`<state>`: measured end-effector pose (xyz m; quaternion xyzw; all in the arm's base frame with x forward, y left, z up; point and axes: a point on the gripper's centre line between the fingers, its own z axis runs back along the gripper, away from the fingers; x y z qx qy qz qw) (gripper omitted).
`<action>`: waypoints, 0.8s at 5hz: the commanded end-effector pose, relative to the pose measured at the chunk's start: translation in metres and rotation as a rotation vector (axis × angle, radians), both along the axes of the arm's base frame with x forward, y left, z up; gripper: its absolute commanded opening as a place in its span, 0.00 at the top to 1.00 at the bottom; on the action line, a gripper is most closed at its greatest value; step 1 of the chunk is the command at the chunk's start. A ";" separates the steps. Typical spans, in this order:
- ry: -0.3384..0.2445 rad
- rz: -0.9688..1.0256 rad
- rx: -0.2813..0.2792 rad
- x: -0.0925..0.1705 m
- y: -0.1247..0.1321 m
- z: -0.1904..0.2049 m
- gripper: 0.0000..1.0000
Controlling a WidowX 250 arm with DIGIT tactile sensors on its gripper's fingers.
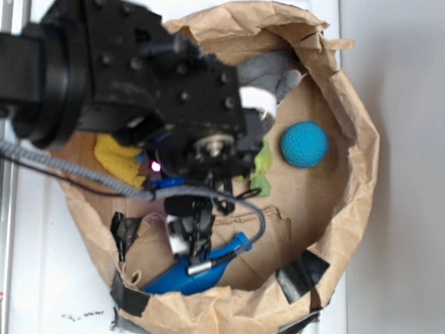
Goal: Grab the blue bottle.
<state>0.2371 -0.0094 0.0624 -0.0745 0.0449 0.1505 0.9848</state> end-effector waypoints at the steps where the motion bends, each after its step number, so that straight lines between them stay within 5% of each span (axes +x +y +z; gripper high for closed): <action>1: -0.066 -0.027 -0.025 0.006 -0.037 0.015 0.00; 4: -0.122 0.003 -0.132 0.024 -0.051 -0.001 0.00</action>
